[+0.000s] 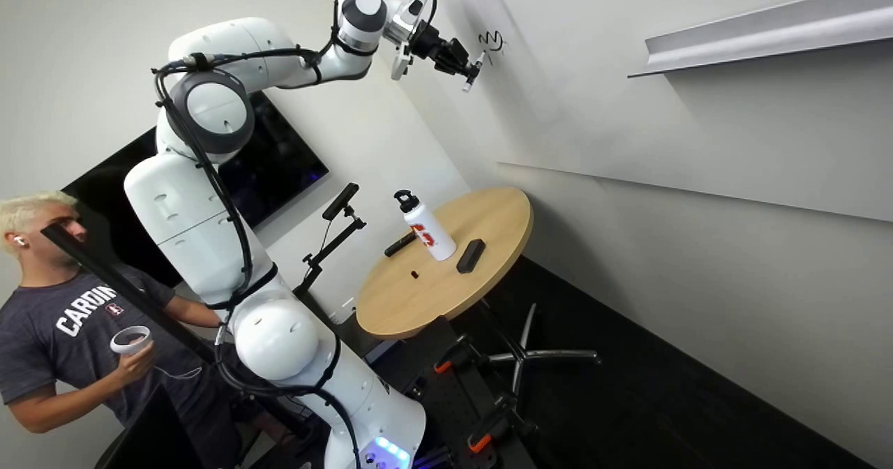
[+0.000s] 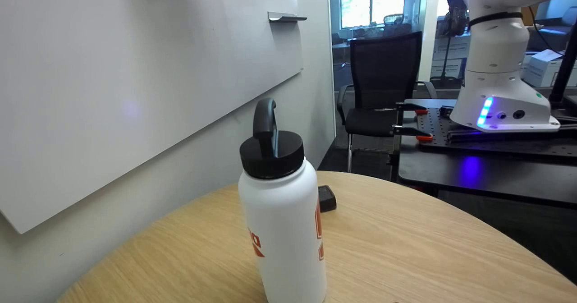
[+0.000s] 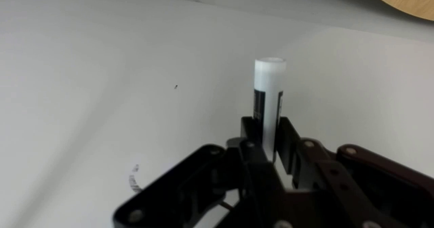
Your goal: Use the black marker to write on the white board in the wall
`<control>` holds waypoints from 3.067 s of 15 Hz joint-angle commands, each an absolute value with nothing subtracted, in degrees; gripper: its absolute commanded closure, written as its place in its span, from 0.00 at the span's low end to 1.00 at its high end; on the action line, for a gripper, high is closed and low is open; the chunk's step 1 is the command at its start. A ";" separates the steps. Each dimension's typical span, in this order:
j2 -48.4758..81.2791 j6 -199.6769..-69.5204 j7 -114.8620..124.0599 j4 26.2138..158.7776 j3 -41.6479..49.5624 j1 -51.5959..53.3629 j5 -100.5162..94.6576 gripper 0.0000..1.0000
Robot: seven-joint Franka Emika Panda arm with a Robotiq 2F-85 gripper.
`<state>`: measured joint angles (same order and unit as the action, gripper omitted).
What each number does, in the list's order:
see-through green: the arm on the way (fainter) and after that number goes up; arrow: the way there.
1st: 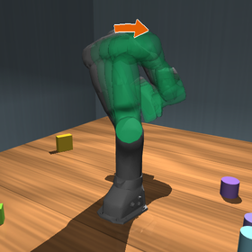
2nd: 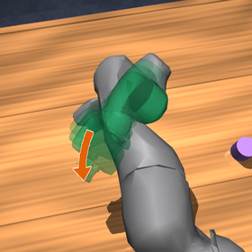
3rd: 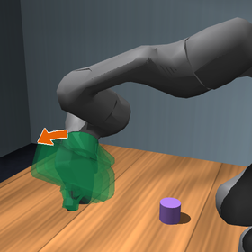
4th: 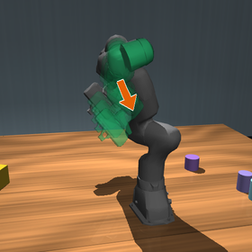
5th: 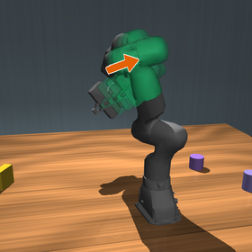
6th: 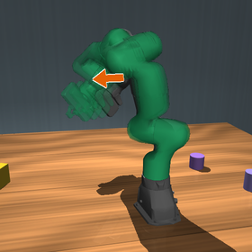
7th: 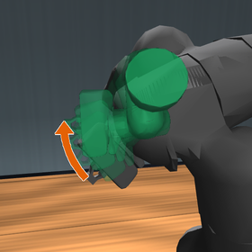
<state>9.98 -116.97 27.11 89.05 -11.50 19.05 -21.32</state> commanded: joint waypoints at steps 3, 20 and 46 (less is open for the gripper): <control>10.13 -117.88 26.36 90.63 -11.51 19.83 -22.18 0.95; -7.87 -110.13 12.62 107.04 -16.50 18.19 -21.68 0.80; -4.34 -137.05 -4.87 134.13 -25.17 25.87 -5.60 0.80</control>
